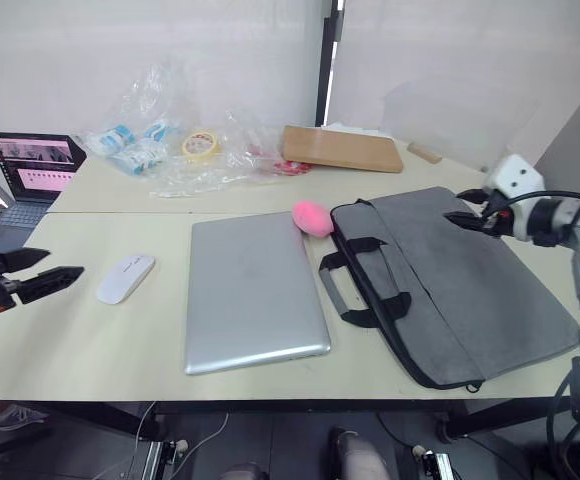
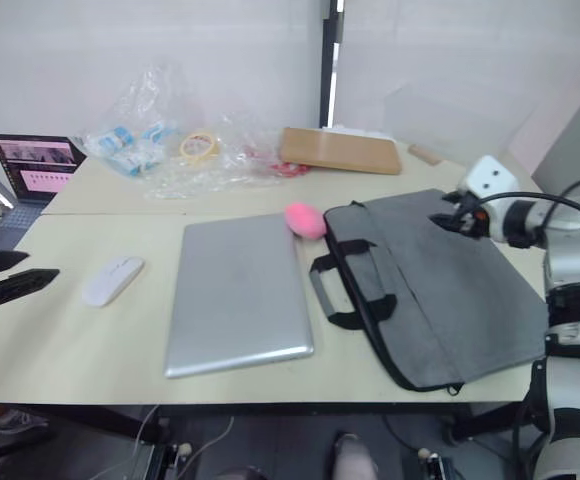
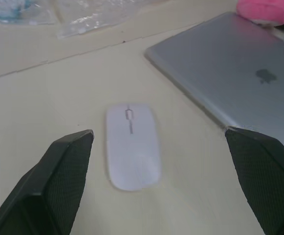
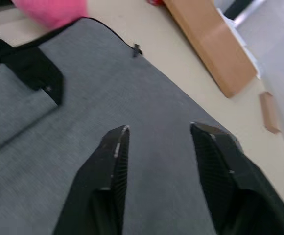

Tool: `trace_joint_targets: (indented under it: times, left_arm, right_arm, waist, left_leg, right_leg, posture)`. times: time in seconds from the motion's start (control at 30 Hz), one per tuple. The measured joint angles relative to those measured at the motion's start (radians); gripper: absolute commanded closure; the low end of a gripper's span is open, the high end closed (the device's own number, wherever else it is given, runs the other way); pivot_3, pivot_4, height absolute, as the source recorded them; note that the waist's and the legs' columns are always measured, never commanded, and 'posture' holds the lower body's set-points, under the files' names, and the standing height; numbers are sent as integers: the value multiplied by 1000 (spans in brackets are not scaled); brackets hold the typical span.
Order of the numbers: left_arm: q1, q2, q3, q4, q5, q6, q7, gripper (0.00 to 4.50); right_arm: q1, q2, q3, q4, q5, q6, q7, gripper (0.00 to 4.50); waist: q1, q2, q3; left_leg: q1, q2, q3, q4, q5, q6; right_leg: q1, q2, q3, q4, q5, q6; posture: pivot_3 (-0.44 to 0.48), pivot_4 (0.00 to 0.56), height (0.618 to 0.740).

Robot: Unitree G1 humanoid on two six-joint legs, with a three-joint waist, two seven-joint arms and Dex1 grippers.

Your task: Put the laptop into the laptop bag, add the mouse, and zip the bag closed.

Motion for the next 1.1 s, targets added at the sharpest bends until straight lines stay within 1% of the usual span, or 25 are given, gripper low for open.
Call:
trace_joint_targets:
  times: [0.07,0.13,0.17,0.23,0.3,0.37,0.53,0.6,0.63,0.8,0.87,1.0,1.1]
  left_arm:
    - [-37,-4,-3,-55,-83,179,45,0]
    - [-67,0,-10,-72,-117,290,79,0]
    - [-101,0,-23,-63,-140,372,103,0]
    - [-162,-13,-48,-47,-176,483,130,0]
    - [-225,-39,-77,-33,-206,578,151,0]
    - [-252,-51,-100,-25,-217,635,172,0]
    - [-277,-105,-129,-22,-231,707,189,0]
    - [-318,-101,-202,-8,-218,734,191,0]
    - [-328,-101,-216,2,-215,736,194,0]
    - [-408,-127,-321,143,-165,732,195,0]
    - [-418,-130,-338,178,-154,726,189,0]
    - [-483,-140,-374,271,-125,715,160,0]
    - [-530,-185,-412,358,-82,667,139,0]
  right_arm:
    - [14,37,48,-134,0,51,22,4381]
    - [24,49,78,-201,-2,83,31,4448]
    - [27,61,93,-237,-9,108,32,4448]
    - [33,90,135,-307,-18,142,38,4448]
    - [43,119,184,-366,-27,173,49,4448]
    - [49,129,203,-391,-30,198,51,4448]
    - [49,140,225,-426,-39,235,59,4448]
    - [49,173,265,-437,-49,237,66,4448]
    - [49,183,274,-438,-50,237,65,4448]
    - [46,260,325,-396,-90,233,30,4448]
    - [43,270,328,-385,-98,231,27,4448]
    - [40,294,339,-367,-125,229,8,4448]
    - [40,316,367,-339,-158,222,-4,4448]
  waist:
    - [-5,0,0]
    - [-9,0,0]
    - [-11,0,0]
    - [-17,0,0]
    - [-20,0,0]
    - [-21,0,0]
    - [-20,0,0]
    - [-18,-1,0]
    - [-16,-1,0]
    - [-13,-1,0]
    - [-13,-1,0]
    - [-10,-2,0]
    - [-10,-2,-1]
  left_leg:
    - [0,-1,0,0,1,-1]
    - [1,-1,0,0,1,-2]
    - [3,-2,0,-1,1,-3]
    - [6,-1,0,-1,2,-4]
    - [11,-1,1,-1,2,-6]
    - [12,-1,0,-1,2,-7]
    - [14,0,0,-1,3,-10]
    - [15,0,0,-1,4,-12]
    - [15,0,0,-1,4,-12]
    - [16,0,-2,0,4,-12]
    - [16,0,-2,0,4,-12]
    - [15,0,-3,0,4,-12]
    - [14,0,-3,1,4,-12]
  right_leg:
    - [0,0,0,0,0,0]
    - [0,0,0,1,0,-1]
    - [1,0,0,1,-1,-1]
    - [4,1,0,2,-1,-2]
    - [8,1,-1,3,-2,-3]
    - [8,1,-1,5,-3,-4]
    - [8,1,-1,9,-4,-7]
    - [9,1,-1,11,-5,-8]
    - [9,1,-1,12,-5,-9]
    - [9,1,1,15,-6,-10]
    - [8,1,1,15,-6,-10]
    - [8,1,0,15,-6,-10]
    - [8,1,1,15,-6,-10]
  posture:
    - [0,150,740]
    - [0,150,740]
    - [0,150,740]
    - [0,150,740]
    - [0,150,740]
    - [0,150,740]
    - [0,150,740]
    - [0,150,740]
    - [0,150,740]
    - [0,150,740]
    - [0,150,740]
    - [0,150,740]
    - [0,150,740]
